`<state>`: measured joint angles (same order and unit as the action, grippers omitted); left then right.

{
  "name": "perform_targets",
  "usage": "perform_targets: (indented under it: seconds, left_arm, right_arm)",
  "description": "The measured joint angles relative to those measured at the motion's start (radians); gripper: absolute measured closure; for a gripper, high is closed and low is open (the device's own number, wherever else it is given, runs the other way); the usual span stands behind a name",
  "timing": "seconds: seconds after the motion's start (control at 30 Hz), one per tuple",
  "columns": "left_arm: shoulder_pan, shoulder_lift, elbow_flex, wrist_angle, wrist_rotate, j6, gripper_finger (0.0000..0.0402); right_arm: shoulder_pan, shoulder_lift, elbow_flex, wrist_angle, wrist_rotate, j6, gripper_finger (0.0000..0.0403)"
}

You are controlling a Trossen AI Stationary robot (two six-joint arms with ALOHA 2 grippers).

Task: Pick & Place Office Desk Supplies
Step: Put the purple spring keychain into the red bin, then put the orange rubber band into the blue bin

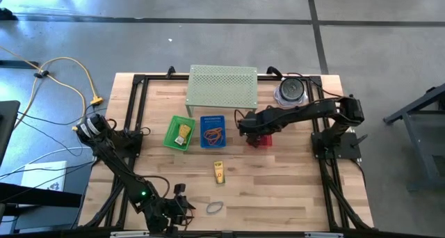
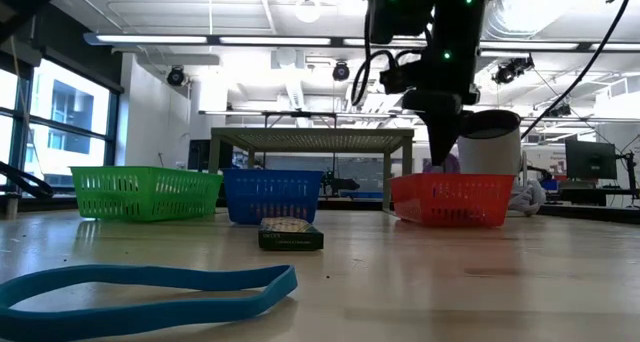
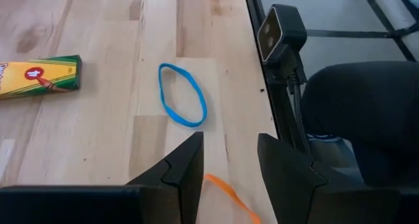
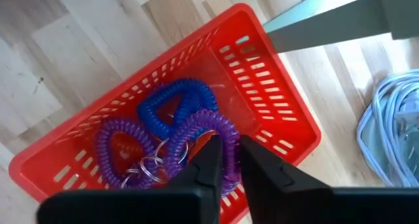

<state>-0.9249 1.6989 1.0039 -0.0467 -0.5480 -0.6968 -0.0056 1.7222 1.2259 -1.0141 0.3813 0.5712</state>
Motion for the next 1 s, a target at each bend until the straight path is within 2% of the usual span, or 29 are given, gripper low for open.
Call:
perform_targets:
  seconds: [0.13, 0.37, 0.47, 0.57, 0.77, 1.0]
  left_arm:
    - [0.001, 0.000, 0.000, -0.001, -0.003, -0.008, 0.0262]
    - [0.001, 0.000, 0.000, 0.003, -0.004, -0.015, 0.0262]
    - [0.001, 0.000, 0.000, 0.003, -0.006, -0.016, 0.0262]
    - [0.001, 0.000, 0.000, 0.002, -0.006, -0.010, 0.0262]
    - [0.008, 0.000, 0.000, 0.002, -0.006, 0.000, 0.0262]
    - [0.011, -0.001, 0.000, -0.025, -0.006, 0.032, 0.0262]
  right_arm:
    - [-0.004, 0.000, 0.000, 0.008, -0.005, 0.005, 0.0325]
    - [-0.003, 0.000, 0.000, 0.013, -0.016, 0.055, 0.0225]
    - [-0.003, 0.000, 0.000, 0.013, -0.015, 0.063, 0.0197]
    - [0.000, 0.000, 0.006, 0.011, -0.015, 0.064, 0.0187]
    - [0.033, 0.000, 0.092, -0.060, -0.032, 0.064, 0.0194]
    - [0.125, 0.000, 0.201, -0.144, -0.166, 0.148, 0.0198]
